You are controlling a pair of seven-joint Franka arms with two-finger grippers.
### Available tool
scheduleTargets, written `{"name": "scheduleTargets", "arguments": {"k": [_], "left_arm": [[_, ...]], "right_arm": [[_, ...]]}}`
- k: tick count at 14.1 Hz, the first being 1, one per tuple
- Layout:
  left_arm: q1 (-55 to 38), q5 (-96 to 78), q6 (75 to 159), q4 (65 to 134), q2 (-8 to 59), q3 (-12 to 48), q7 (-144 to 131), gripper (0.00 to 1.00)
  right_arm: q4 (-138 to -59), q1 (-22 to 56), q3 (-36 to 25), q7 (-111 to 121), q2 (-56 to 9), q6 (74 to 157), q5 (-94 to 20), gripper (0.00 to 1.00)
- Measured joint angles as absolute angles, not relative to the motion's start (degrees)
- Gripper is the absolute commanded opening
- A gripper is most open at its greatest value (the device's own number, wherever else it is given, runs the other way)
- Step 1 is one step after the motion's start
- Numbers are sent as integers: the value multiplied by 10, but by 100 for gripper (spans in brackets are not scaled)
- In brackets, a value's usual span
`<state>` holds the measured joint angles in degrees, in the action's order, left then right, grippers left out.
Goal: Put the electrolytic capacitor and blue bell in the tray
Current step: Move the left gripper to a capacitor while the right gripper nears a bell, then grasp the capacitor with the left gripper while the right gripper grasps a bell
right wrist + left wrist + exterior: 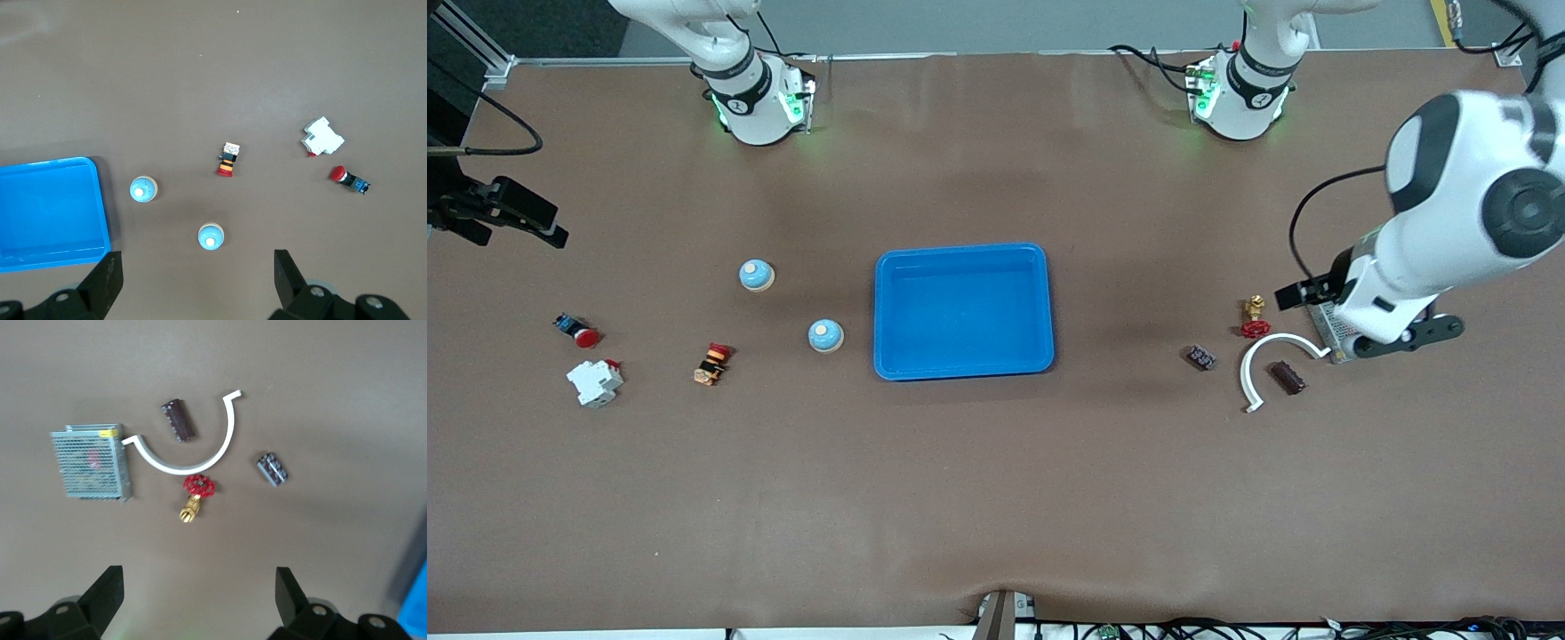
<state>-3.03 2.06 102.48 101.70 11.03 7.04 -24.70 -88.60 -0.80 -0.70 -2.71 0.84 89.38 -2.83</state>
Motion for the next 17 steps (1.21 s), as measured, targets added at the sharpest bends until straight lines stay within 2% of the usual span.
{"name": "scheduleTargets", "arguments": {"k": [1, 3, 5, 10, 13, 17], "left_arm": [[-30, 19, 1067, 1050, 111, 70, -268, 80], [-32, 18, 1124, 1103, 114, 72, -331, 75], [-38, 17, 1155, 1126, 130, 74, -396, 74], [-63, 17, 1259, 1132, 210, 78, -561, 68], [-81, 17, 1314, 1132, 249, 78, -631, 68], [-79, 17, 1346, 1133, 281, 76, -645, 68]], "right_arm": [[-892, -8, -7, -27, 9, 898, -29, 100], [-928, -8, -7, -27, 9, 937, -29, 100], [-987, -11, -9, -27, 9, 995, -29, 100], [-1219, -13, -11, -27, 29, 1208, -29, 100], [-1287, -13, -10, -27, 31, 1245, -29, 100], [-1345, -11, -7, -27, 31, 1286, -29, 100]]}}
